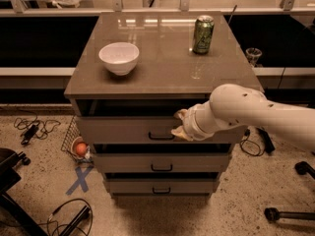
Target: Open top drawer
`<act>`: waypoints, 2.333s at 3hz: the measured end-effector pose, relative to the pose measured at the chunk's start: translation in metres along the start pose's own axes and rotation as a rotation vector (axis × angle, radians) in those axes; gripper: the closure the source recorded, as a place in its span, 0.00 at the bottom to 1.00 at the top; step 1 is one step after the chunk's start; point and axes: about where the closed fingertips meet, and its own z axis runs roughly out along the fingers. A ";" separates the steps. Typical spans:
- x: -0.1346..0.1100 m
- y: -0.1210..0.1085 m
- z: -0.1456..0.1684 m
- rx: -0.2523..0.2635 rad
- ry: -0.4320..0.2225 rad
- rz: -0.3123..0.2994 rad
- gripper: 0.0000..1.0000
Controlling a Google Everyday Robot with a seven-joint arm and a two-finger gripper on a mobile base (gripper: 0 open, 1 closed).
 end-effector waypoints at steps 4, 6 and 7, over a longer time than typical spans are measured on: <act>0.000 0.000 0.000 0.000 0.001 0.000 0.00; 0.008 -0.010 0.006 0.012 0.017 0.016 0.47; 0.010 -0.011 0.006 0.010 0.024 0.020 0.72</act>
Offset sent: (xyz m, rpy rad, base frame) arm 0.0000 0.0000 0.0004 0.0000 0.0000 0.0001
